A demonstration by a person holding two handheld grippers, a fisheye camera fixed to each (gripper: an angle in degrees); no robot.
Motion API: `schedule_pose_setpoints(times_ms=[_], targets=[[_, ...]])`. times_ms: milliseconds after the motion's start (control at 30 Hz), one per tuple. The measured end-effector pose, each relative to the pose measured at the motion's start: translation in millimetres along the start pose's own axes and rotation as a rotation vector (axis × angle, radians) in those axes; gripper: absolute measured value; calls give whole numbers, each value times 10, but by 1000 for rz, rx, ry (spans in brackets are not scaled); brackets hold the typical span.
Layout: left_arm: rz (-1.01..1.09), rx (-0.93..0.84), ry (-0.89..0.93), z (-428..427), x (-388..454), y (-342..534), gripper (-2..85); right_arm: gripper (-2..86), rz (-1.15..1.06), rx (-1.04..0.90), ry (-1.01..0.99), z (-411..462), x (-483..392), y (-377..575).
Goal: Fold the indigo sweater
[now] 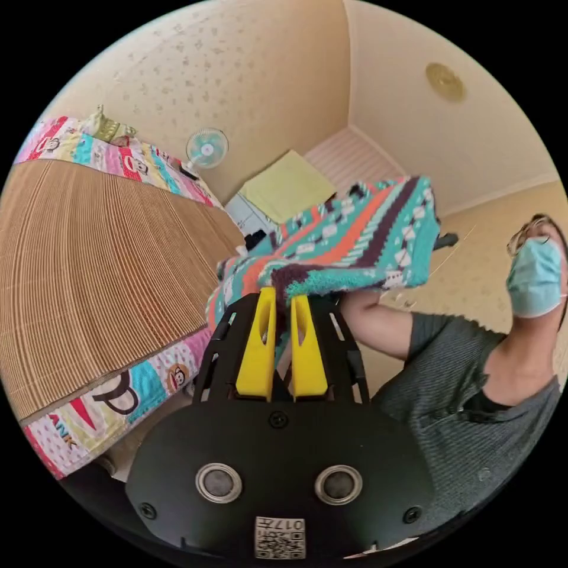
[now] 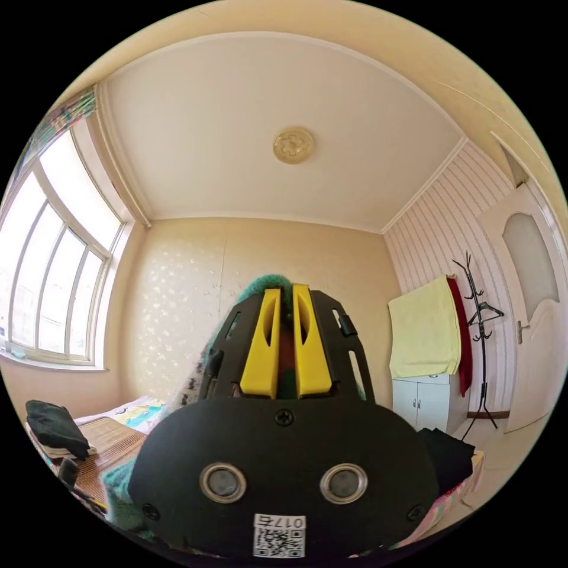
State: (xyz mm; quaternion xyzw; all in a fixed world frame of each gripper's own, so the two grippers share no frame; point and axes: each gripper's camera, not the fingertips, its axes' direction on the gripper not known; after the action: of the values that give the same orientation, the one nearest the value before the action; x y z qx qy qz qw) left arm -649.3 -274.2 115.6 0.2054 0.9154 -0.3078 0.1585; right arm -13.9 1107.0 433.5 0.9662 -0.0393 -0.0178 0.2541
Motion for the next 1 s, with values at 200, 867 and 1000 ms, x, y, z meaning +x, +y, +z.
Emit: schedule_pose_setpoints(times_ms=[200, 867, 1000], targets=[[102, 179, -506, -2003, 503, -1531, 63, 30, -29, -372, -100, 1603, 658, 869], [-281, -531, -849, -1715, -1058, 612, 15, 9, -37, -1964, -568, 1288, 1507, 8312], [-353, -452, -713, -2663, -535, 1236, -4, 6, 325, -1754, -549, 62, 2598, 8282]])
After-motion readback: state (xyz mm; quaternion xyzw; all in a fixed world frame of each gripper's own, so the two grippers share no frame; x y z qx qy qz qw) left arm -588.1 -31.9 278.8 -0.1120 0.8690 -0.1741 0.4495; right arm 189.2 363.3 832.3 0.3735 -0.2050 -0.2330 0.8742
